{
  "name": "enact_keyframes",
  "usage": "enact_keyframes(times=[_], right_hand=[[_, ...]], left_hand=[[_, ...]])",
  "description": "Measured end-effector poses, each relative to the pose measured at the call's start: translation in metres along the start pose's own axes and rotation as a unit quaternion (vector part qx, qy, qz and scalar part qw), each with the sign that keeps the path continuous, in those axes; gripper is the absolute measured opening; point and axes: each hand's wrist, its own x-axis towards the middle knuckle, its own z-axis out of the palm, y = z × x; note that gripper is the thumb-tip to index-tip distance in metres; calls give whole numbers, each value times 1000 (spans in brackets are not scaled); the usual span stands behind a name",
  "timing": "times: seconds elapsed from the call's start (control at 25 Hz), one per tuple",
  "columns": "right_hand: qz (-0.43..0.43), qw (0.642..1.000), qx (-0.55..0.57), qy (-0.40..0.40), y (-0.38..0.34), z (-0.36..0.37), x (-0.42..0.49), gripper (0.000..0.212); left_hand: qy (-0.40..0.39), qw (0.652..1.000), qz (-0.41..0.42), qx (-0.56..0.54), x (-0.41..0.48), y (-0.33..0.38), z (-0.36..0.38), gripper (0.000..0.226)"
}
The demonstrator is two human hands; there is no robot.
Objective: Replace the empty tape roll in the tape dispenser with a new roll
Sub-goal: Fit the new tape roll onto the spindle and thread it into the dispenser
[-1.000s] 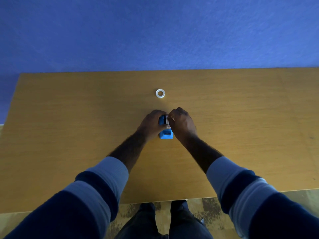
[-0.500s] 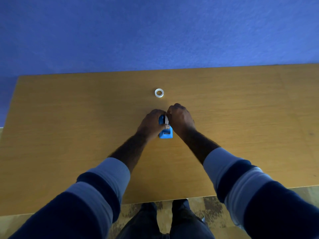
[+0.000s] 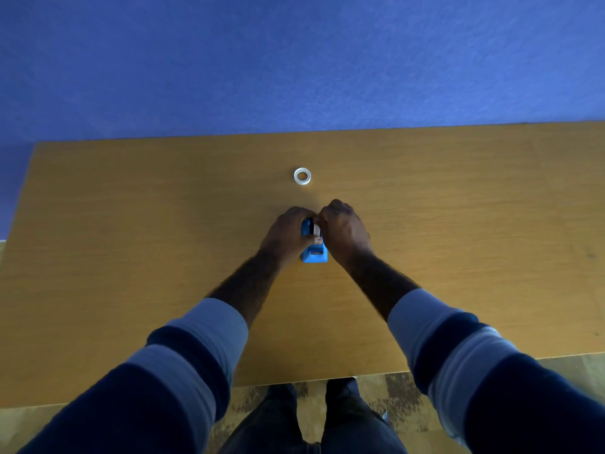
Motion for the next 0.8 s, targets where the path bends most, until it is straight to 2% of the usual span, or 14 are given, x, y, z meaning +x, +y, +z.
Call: enact_keyframes(times=[0.56,0.68,0.8], right_hand=[[18,1000,8,-10,0,1,11,13],[43,998,41,-11,2,0,11,17],[31,997,67,-30,6,-3,10,15]], left_hand=[[5,1000,-1,6,0,-1,2,39],[3,1000,-2,1,-1,-1,2,41],[6,1000,-4,-4,-2,0,1,40]])
